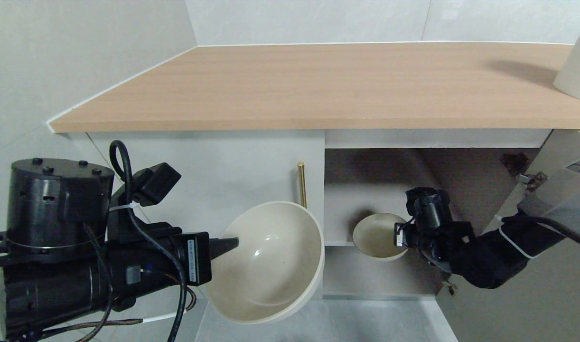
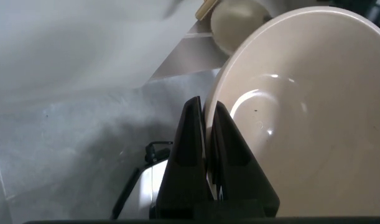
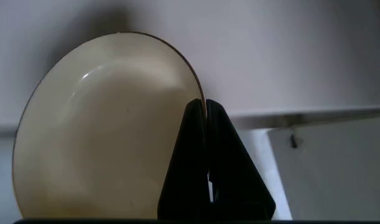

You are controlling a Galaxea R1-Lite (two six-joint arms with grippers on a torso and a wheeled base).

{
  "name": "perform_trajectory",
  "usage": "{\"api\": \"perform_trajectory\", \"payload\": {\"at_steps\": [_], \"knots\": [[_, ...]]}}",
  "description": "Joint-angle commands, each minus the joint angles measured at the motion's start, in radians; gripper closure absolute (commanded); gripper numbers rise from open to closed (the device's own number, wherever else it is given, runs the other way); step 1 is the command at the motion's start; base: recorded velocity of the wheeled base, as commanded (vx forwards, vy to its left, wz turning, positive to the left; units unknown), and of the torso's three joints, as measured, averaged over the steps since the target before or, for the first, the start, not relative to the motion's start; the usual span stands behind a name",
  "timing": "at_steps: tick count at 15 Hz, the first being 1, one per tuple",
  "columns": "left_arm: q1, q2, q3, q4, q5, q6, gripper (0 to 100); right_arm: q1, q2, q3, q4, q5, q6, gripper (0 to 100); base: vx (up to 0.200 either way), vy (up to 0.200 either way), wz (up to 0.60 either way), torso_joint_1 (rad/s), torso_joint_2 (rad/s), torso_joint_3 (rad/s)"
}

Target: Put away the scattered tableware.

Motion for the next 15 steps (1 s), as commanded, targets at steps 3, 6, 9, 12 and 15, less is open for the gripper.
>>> {"api": "perform_trajectory", "payload": {"at_steps": [3,6,9,12,15], "knots": [[0.000,0.002,0.000,-0.001,0.001,-0.001,100,-0.043,0.087,-0.069,-0.007,-0.049,0.011,100,0.000,0.000,0.00,0.000,0.00,0.000],[0.000,0.002,0.000,-0.001,0.001,-0.001,100,-0.086,0.143,-0.146,-0.002,-0.121,0.020,100,0.000,0.000,0.00,0.000,0.00,0.000],[0.000,0.002,-0.001,-0.001,0.001,-0.001,100,-0.098,0.179,-0.210,-0.001,-0.132,0.023,100,0.000,0.000,0.00,0.000,0.00,0.000],[0.001,0.002,-0.001,-0.001,0.001,-0.001,100,-0.101,0.201,-0.242,0.001,-0.157,0.023,100,0.000,0.000,0.00,0.000,0.00,0.000],[0.001,0.002,-0.001,-0.001,0.001,-0.001,100,-0.110,0.201,-0.250,-0.002,-0.157,0.023,100,0.000,0.000,0.00,0.000,0.00,0.000]]}}
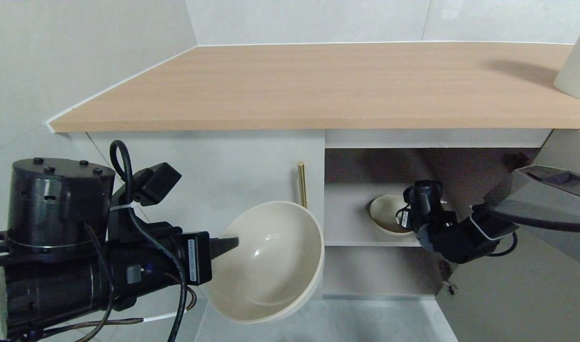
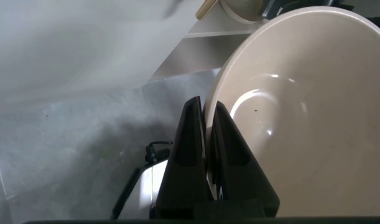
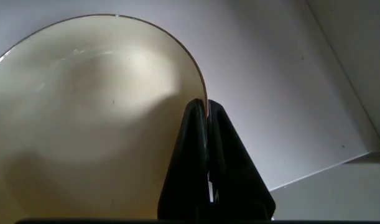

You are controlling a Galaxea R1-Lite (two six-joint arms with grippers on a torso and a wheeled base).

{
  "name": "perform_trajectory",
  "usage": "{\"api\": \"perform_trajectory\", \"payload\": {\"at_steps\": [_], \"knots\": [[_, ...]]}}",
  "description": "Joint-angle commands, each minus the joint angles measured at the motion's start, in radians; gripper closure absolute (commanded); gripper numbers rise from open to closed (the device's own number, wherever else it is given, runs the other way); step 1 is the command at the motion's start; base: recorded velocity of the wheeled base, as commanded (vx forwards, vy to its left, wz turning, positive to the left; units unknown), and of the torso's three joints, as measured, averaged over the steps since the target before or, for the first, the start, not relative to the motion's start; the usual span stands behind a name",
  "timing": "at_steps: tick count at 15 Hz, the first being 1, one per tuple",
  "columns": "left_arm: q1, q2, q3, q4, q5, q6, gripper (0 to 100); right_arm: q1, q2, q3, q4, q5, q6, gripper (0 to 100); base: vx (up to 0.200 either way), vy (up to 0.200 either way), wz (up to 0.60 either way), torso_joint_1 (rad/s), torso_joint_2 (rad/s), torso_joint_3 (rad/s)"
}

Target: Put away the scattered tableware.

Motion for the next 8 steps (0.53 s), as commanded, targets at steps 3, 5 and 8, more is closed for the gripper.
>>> {"api": "perform_trajectory", "payload": {"at_steps": [3,5,8], "knots": [[-0.001,0.000,0.000,-0.001,0.000,-0.001,100,0.000,-0.001,-0.008,-0.004,0.000,0.012,0,0.000,0.000,0.00,0.000,0.00,0.000],[-0.001,0.000,0.000,-0.001,0.000,-0.001,100,0.000,-0.013,-0.008,-0.006,0.000,0.020,0,0.000,0.000,0.00,0.000,0.00,0.000],[-0.001,0.002,-0.006,-0.001,0.000,0.002,100,0.004,-0.102,0.053,0.000,0.008,0.020,0,0.000,0.000,0.00,0.000,0.00,0.000]]}}
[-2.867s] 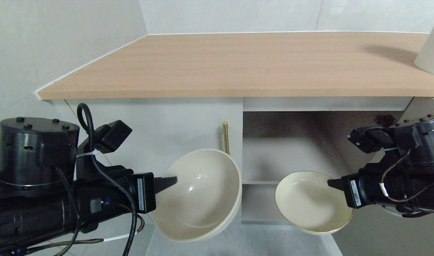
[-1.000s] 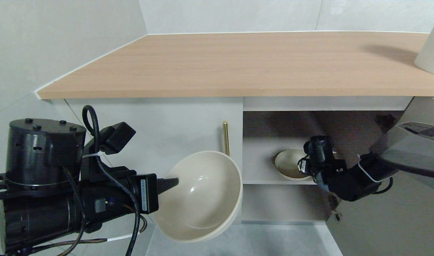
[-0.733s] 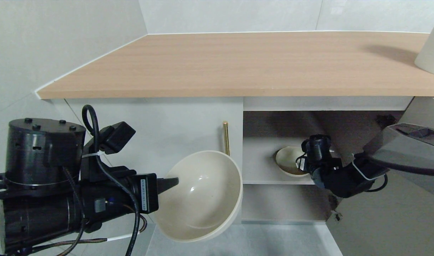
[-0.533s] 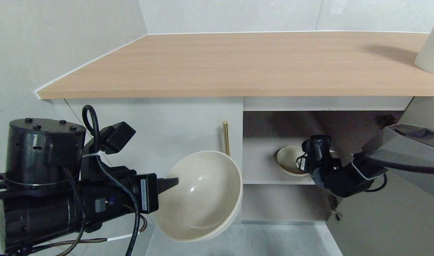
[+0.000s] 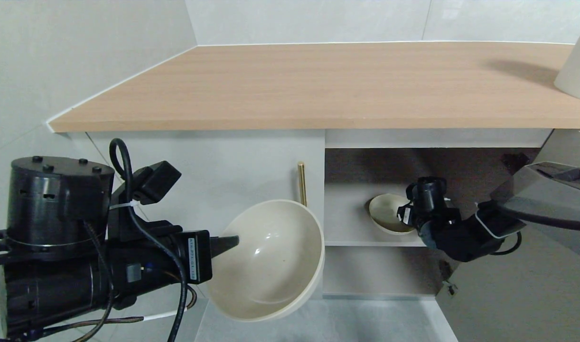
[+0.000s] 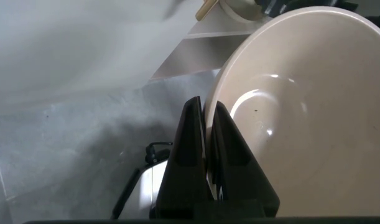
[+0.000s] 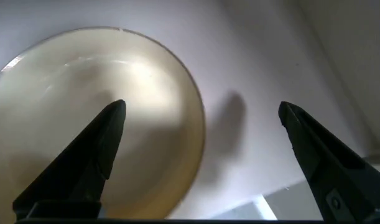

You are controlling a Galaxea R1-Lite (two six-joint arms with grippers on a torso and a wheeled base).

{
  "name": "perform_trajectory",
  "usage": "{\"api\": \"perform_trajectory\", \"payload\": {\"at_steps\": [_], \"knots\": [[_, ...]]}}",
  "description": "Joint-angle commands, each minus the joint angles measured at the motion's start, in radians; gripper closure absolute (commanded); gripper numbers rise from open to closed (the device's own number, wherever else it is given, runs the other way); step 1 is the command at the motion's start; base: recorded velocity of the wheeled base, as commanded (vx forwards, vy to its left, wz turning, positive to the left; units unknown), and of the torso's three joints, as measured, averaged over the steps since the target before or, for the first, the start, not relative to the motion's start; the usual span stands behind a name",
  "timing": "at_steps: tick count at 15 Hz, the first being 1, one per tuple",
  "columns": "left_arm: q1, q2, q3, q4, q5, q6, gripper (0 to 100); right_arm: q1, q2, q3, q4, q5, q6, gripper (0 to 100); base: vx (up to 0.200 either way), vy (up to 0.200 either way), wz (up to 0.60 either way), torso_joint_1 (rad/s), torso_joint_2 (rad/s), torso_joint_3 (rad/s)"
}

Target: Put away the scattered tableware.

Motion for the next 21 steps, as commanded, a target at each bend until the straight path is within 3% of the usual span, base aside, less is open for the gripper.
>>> {"api": "perform_trajectory", "payload": {"at_steps": [1,3,6,9,12,15,21], "knots": [[-0.007,0.025,-0.012,-0.001,0.002,0.018,100,0.030,-0.162,0.092,0.017,0.037,-0.001,0,0.000,0.000,0.00,0.000,0.00,0.000],[-0.018,0.077,-0.038,-0.001,0.025,0.049,100,0.089,-0.338,0.171,0.098,0.137,-0.001,0,0.000,0.000,0.00,0.000,0.00,0.000],[-0.065,0.166,-0.055,-0.001,0.118,0.057,100,0.204,-0.619,0.257,0.302,0.389,-0.001,0,0.000,0.000,0.00,0.000,0.00,0.000],[-0.151,0.226,-0.052,-0.008,0.193,0.119,100,0.325,-0.783,0.251,0.548,0.482,-0.007,0,0.000,0.000,0.00,0.000,0.00,0.000],[-0.192,0.243,-0.046,-0.008,0.302,0.149,100,0.400,-0.809,0.253,0.606,0.498,-0.011,0,0.000,0.000,0.00,0.000,0.00,0.000],[-0.243,0.243,-0.043,-0.008,0.335,0.147,100,0.455,-0.784,0.260,0.606,0.491,-0.009,0,0.000,0.000,0.00,0.000,0.00,0.000],[-0.291,0.248,-0.050,-0.009,0.342,0.144,100,0.521,-0.662,0.265,0.595,0.470,0.002,0,0.000,0.000,0.00,0.000,0.00,0.000]]}}
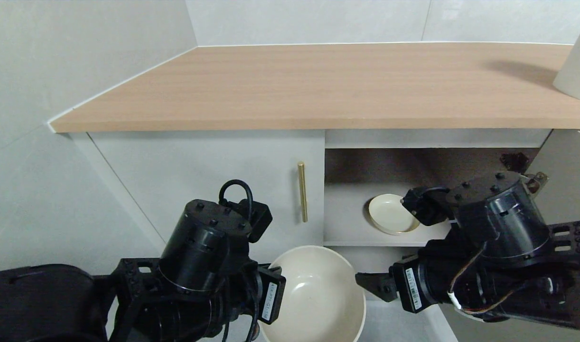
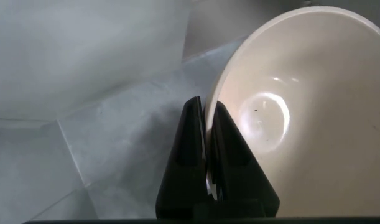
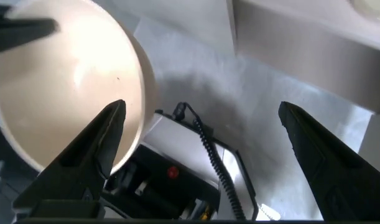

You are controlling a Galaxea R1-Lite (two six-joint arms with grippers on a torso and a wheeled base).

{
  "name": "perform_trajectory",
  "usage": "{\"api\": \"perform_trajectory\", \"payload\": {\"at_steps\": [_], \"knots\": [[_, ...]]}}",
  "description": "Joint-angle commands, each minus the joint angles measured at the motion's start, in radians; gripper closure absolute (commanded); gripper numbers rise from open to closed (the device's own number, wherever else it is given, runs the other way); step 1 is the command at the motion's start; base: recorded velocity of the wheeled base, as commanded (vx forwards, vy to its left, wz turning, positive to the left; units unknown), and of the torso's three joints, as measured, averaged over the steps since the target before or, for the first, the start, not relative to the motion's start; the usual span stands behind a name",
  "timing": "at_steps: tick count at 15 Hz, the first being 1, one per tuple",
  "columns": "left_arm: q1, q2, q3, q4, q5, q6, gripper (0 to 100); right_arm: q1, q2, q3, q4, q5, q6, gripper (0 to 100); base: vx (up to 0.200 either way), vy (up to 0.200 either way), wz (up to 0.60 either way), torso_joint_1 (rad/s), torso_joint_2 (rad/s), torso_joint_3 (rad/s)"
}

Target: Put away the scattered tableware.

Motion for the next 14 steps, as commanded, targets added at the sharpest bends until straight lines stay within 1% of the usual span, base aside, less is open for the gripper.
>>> {"api": "perform_trajectory", "payload": {"at_steps": [1,4,9,10,14], "knots": [[-0.019,0.008,-0.005,-0.004,0.000,0.000,100,0.015,0.057,-0.002,-0.003,-0.003,0.002,0,0.000,0.000,0.00,0.000,0.00,0.000],[-0.027,0.035,-0.004,-0.046,0.008,0.000,100,0.015,0.069,-0.004,-0.006,-0.011,0.002,0,0.000,0.000,0.00,0.000,0.00,0.000],[-0.035,0.043,-0.004,-0.047,0.020,0.000,100,0.015,0.089,-0.004,-0.020,-0.025,0.002,0,0.000,0.000,0.00,0.000,0.00,0.000],[-0.036,0.045,-0.004,-0.047,0.020,0.000,100,0.015,0.089,-0.004,-0.018,-0.025,0.002,100,0.000,0.000,0.00,0.000,0.00,0.000],[-0.036,0.045,-0.004,-0.047,0.020,0.000,100,0.015,0.089,-0.004,-0.018,-0.023,0.002,100,0.000,0.000,0.00,0.000,0.00,0.000]]}}
